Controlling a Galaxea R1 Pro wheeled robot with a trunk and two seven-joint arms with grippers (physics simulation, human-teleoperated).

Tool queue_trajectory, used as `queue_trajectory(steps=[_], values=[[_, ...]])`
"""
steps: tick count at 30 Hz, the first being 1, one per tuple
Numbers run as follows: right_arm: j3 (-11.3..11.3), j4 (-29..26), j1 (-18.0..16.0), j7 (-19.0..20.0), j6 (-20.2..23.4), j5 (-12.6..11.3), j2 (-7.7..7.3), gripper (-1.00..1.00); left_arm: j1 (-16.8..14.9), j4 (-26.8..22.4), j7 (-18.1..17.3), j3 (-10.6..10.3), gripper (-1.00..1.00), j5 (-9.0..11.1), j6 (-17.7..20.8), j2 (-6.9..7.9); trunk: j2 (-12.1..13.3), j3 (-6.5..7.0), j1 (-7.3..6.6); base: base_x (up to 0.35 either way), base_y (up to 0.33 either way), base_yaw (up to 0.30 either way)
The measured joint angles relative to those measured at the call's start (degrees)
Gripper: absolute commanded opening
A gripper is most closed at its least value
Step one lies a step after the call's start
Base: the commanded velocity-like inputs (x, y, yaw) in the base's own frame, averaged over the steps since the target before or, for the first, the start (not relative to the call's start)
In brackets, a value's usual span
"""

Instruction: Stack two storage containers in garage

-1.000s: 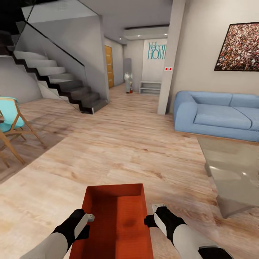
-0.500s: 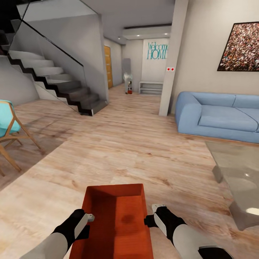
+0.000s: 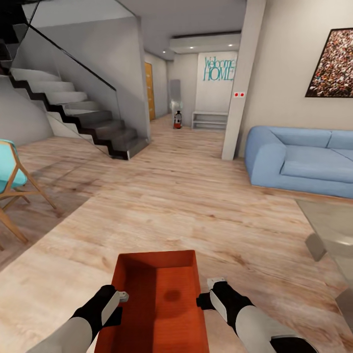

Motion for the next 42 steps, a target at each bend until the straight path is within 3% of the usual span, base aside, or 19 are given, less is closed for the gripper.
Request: queue_trajectory(steps=[14,42], values=[[0.0,0.0,0.0,0.0,0.0,0.0,0.0,-1.0,0.0,0.0,0.0,-0.1,-1.0,0.0,0.0,0.0,0.0,0.0,0.0,0.328,0.126,0.0],[0.0,0.0,0.0,0.0,0.0,0.0,0.0,-1.0,0.0,0.0,0.0,-0.1,-1.0,0.0,0.0,0.0,0.0,0.0,0.0,0.341,0.003,0.0]])
